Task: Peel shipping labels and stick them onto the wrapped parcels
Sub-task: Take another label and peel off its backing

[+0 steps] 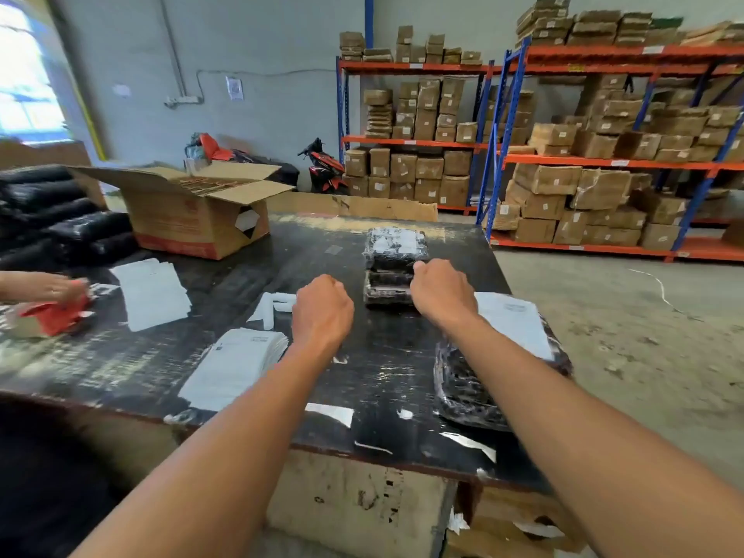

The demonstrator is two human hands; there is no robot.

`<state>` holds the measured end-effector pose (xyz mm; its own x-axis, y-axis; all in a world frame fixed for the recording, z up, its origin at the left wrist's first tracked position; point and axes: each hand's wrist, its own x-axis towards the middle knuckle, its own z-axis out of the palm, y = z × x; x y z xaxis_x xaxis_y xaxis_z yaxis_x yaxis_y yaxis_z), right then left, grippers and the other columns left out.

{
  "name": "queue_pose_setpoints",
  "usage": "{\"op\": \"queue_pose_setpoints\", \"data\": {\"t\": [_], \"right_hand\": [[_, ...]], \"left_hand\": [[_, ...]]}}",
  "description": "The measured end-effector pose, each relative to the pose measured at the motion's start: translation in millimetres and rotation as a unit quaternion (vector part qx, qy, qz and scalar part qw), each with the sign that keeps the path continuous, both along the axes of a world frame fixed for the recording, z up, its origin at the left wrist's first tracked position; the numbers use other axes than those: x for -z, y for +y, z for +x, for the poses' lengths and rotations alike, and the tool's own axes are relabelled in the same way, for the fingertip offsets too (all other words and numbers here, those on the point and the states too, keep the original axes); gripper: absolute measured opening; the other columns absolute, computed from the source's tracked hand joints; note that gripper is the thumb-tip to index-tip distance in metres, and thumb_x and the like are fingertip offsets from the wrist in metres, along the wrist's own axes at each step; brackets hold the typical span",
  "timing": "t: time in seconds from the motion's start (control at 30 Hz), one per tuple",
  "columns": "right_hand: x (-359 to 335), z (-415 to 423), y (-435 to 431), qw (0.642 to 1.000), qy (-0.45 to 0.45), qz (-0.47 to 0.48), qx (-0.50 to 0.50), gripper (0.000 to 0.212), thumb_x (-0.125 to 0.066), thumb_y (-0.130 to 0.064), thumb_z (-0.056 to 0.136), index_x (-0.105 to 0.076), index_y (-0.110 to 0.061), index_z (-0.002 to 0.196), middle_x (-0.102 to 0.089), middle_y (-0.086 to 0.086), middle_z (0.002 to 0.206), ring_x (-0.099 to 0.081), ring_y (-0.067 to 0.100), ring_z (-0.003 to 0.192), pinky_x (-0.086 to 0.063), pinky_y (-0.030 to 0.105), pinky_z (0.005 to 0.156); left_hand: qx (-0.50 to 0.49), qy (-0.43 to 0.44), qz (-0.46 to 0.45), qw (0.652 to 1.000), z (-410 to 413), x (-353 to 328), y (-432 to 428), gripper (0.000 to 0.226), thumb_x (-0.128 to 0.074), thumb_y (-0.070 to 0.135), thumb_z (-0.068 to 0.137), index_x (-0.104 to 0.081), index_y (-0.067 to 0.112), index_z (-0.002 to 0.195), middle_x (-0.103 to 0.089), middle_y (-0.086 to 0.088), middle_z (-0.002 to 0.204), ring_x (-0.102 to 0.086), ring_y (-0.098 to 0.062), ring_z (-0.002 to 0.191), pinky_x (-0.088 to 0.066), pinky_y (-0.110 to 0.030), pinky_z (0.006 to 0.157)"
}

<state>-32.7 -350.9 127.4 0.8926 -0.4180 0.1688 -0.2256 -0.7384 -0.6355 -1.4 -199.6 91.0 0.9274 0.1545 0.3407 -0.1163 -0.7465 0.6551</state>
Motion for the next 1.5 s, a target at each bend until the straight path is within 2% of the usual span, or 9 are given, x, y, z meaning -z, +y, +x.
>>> {"op": "queue_pose_setpoints", "data": {"t": [0.1, 0.4, 0.57, 0.7, 0.97, 1.1, 1.2, 1.33, 1.5], "right_hand": [[27, 21, 49, 0.997, 0.052, 0.020, -0.060, 0.039, -0.035, -0.032, 0.105, -0.062, -0.006, 0.117, -0.063, 0.014, 0.121, -0.058, 0.036, 0.109, -0.039, 0.037, 0.080], [117, 93, 162, 0.975, 0.135, 0.018, -0.175, 0.019, -0.047, -0.022, 0.089, -0.063, -0.012, 0.095, -0.068, 0.013, 0.112, -0.063, 0.038, 0.100, -0.049, 0.039, 0.080], [130, 137, 187, 0.973, 0.119, 0.010, -0.199, 0.025, -0.050, -0.023, 0.089, -0.070, -0.022, 0.104, -0.067, 0.007, 0.117, -0.060, 0.034, 0.108, -0.050, 0.044, 0.093], [143, 166, 192, 0.955, 0.177, -0.024, -0.237, 0.038, -0.058, -0.047, 0.093, -0.065, -0.025, 0.123, -0.048, 0.007, 0.133, -0.041, 0.033, 0.127, -0.039, 0.048, 0.103], [153, 174, 204, 0.963, 0.143, -0.052, -0.221, 0.020, -0.067, -0.036, 0.092, -0.075, -0.024, 0.106, -0.050, 0.005, 0.124, -0.042, 0.031, 0.123, -0.040, 0.048, 0.100], [149, 171, 201, 0.973, 0.108, 0.005, -0.203, 0.017, -0.069, -0.031, 0.087, -0.077, -0.026, 0.101, -0.064, 0.001, 0.117, -0.052, 0.026, 0.119, -0.048, 0.040, 0.094], [132, 168, 195, 0.970, 0.082, 0.142, -0.181, 0.015, -0.073, -0.023, 0.084, -0.076, -0.020, 0.099, -0.070, -0.005, 0.095, -0.063, 0.021, 0.102, -0.054, 0.034, 0.086], [105, 152, 185, 0.878, 0.076, 0.456, -0.122, 0.021, -0.078, -0.023, 0.084, -0.067, -0.014, 0.100, -0.073, 0.005, 0.101, -0.072, 0.025, 0.088, -0.057, 0.039, 0.074], [91, 122, 160, 0.852, 0.137, 0.496, -0.094, 0.033, -0.082, -0.018, 0.079, -0.072, -0.011, 0.110, -0.077, 0.006, 0.100, -0.073, 0.025, 0.089, -0.059, 0.041, 0.076]], "left_hand": [[-0.070, 0.051, -0.007, 0.996, 4, 21, 56, 0.032, -0.039, 0.021, 0.099, -0.067, 0.008, 0.108, -0.066, -0.019, 0.109, -0.059, -0.040, 0.101, -0.041, -0.036, 0.077], [-0.149, 0.114, 0.000, 0.982, 41, 95, 160, 0.023, -0.050, 0.010, 0.091, -0.072, 0.018, 0.090, -0.073, -0.008, 0.100, -0.064, -0.031, 0.087, -0.050, -0.037, 0.075], [-0.147, 0.122, 0.047, 0.980, 87, 108, 172, 0.021, -0.050, 0.011, 0.093, -0.071, 0.013, 0.096, -0.073, -0.008, 0.098, -0.067, -0.030, 0.088, -0.056, -0.041, 0.078], [-0.115, 0.162, 0.055, 0.978, 116, 114, 184, 0.027, -0.065, 0.022, 0.091, -0.067, 0.014, 0.117, -0.067, -0.008, 0.119, -0.063, -0.030, 0.108, -0.051, -0.037, 0.088], [-0.055, 0.297, 0.073, 0.951, 145, 99, 202, 0.042, -0.086, 0.028, 0.069, -0.066, 0.006, 0.099, -0.070, -0.012, 0.098, -0.068, -0.032, 0.092, -0.057, -0.039, 0.082], [-0.025, 0.254, 0.034, 0.966, 153, 88, 209, 0.025, -0.079, 0.028, 0.077, -0.067, 0.006, 0.079, -0.070, -0.004, 0.075, -0.066, -0.019, 0.069, -0.050, -0.028, 0.060], [0.010, 0.200, -0.119, 0.972, 160, 78, 215, 0.025, -0.068, 0.025, 0.088, -0.067, 0.002, 0.080, -0.063, -0.008, 0.069, -0.057, -0.024, 0.065, -0.053, -0.039, 0.068], [0.080, 0.183, -0.277, 0.940, 159, 61, 211, 0.014, -0.062, 0.017, 0.095, -0.062, 0.007, 0.086, -0.060, -0.011, 0.076, -0.056, -0.021, 0.065, -0.055, -0.038, 0.064], [0.131, 0.169, -0.289, 0.933, 150, 41, 177, 0.013, -0.060, 0.022, 0.097, -0.064, 0.009, 0.098, -0.066, -0.010, 0.092, -0.060, -0.019, 0.070, -0.057, -0.033, 0.055]]}}
